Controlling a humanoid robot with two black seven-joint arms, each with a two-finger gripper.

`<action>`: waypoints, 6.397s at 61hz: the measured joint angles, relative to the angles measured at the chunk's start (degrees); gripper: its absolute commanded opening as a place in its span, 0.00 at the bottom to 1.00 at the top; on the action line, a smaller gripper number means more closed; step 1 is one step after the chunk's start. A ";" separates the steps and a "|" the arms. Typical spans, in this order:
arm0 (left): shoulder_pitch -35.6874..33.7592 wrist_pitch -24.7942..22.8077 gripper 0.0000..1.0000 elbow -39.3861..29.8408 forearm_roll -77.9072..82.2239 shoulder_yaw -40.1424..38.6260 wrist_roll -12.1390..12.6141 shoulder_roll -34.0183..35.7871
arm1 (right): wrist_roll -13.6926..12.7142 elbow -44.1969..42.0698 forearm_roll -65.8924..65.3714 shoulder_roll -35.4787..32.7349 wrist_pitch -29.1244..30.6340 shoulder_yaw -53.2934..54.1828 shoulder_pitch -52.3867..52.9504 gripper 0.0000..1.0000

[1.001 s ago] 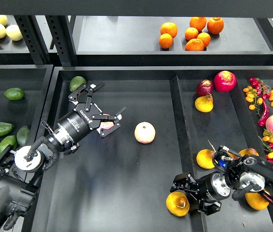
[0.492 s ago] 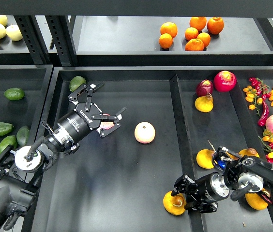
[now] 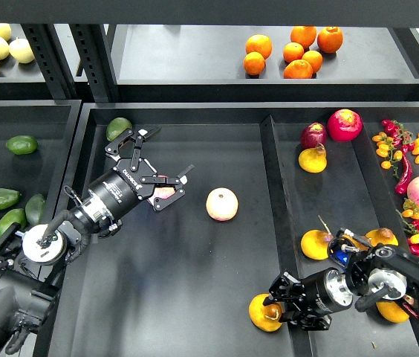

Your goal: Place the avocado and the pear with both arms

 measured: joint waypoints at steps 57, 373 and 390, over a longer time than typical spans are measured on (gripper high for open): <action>0.00 0.00 0.98 0.02 0.00 0.02 0.00 0.00 | 0.04 4.37 14.01 -9.29 -0.01 4.92 5.99 0.07; 0.53 0.00 0.99 1.13 -0.09 -1.48 -4.36 0.00 | 23.96 -9.48 23.58 17.17 -0.01 43.89 -0.95 0.99; 0.08 0.00 0.99 1.40 -0.09 -1.31 -4.93 0.00 | 24.00 -10.57 23.53 17.16 -0.01 45.39 -0.94 0.99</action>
